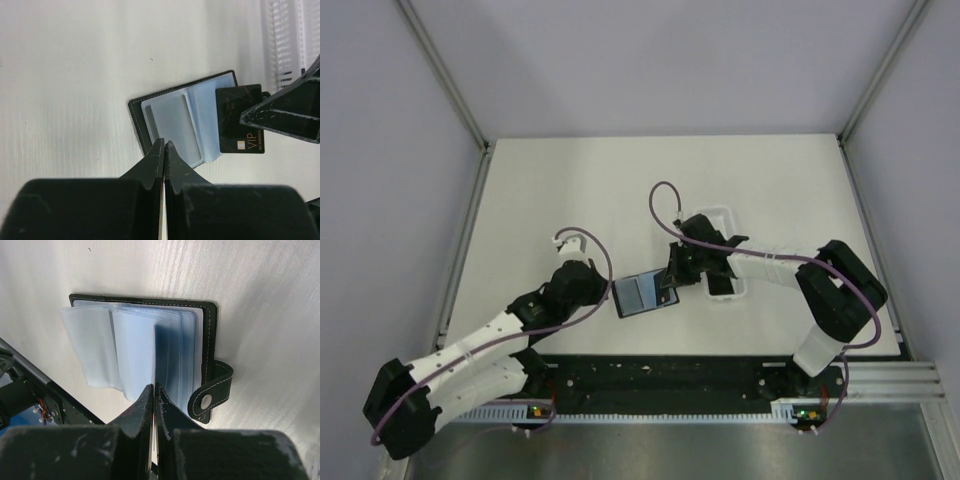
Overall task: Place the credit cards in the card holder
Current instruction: Insert the credit card into the card holder.
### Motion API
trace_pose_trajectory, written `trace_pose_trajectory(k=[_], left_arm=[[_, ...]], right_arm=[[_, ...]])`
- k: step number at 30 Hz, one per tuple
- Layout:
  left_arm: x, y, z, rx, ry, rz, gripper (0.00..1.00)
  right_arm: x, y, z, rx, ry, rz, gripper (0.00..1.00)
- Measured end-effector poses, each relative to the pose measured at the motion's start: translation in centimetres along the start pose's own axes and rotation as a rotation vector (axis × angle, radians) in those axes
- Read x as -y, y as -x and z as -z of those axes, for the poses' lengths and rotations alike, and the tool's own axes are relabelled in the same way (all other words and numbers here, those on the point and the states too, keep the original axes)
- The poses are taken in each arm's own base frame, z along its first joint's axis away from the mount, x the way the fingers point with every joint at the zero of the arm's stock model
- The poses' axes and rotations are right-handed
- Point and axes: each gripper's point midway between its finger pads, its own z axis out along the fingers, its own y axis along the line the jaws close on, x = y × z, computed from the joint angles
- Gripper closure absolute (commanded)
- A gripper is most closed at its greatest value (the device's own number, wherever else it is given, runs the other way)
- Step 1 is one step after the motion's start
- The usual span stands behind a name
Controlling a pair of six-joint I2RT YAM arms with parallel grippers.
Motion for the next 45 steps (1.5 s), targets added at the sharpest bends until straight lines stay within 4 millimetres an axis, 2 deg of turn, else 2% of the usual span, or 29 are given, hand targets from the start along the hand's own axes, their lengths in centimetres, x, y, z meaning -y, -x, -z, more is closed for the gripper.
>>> trace_pose_trajectory(k=[5,9,19,25,28,33,40,45], left_arm=[[0.8,1.9,1.0,0.069,-0.028,0.005,1.0],[1.7,2.0,0.6,0.049,-0.052,-0.006,1.0],[4.0,-1.4,-2.6,-0.098,-0.157,-0.034,1.0],[2.4,-4.6,-3.7,-0.176,-0.136,-0.046,1.0],[1.9,-5.2,-3.9,-0.194,-0.126,-0.048,1.0],[2.1,-5.0,-3.9,-0.184,-0.137,-0.047,1.0],[2.1,-5.0,-4.0,-0.181,-0.134,-0.051,1.0],[2.0,-5.0,-4.0,-0.183,-0.132,-0.052,1.0]], right_arm=[[0.0,0.0,0.0,0.0,0.0,0.0,1.0],[0.0,0.0,0.0,0.0,0.0,0.0,1.0],[0.6,0.1,0.3,-0.002,-0.043,0.004,1.0],[1.1,0.2,0.6,-0.002,-0.088,0.004,1.0],[1.5,0.2,0.8,0.002,-0.112,0.001,1.0],[2.4,0.2,2.1,0.027,-0.173,0.001,1.0],[4.3,-1.3,4.9,0.034,-0.261,0.002,1.0],[3.0,-1.0,6.7,0.072,-0.198,0.035,1.0]])
